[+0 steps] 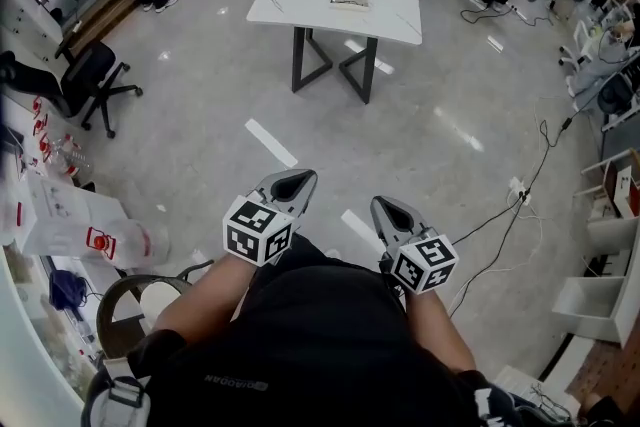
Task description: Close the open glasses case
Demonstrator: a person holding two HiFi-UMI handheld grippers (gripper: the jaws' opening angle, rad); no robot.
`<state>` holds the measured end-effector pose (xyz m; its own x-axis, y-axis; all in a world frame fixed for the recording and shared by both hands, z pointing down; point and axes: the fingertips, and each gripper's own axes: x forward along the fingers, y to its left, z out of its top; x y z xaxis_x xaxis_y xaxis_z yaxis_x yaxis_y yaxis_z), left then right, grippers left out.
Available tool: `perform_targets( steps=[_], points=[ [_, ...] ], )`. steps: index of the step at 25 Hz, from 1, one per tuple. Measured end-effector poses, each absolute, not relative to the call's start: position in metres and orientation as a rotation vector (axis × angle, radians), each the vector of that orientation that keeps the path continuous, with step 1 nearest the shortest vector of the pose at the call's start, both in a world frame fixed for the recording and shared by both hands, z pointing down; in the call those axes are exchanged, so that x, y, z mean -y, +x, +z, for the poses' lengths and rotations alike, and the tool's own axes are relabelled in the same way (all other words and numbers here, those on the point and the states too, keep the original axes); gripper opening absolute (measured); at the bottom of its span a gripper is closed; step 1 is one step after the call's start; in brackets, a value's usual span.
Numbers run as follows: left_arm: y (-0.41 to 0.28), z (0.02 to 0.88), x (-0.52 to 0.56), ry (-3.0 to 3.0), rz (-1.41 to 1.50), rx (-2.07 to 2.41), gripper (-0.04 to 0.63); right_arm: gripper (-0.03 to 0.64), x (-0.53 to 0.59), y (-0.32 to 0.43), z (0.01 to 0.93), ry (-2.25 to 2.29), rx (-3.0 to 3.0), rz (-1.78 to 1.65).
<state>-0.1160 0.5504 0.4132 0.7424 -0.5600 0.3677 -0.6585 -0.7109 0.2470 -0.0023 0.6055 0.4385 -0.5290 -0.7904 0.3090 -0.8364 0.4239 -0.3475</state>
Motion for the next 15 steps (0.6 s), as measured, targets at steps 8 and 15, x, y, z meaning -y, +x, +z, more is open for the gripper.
perform_targets(
  steps=[8,15],
  points=[
    [-0.109,0.415,-0.549,2.576,0.398,0.962,0.002,0.0,-0.6,0.008,0.441,1.482,2.56,0.742],
    [-0.12,0.424,-0.539,2.53,0.415,0.984,0.002,0.0,-0.589,-0.001,0.446,1.446,2.56,0.776]
  ],
)
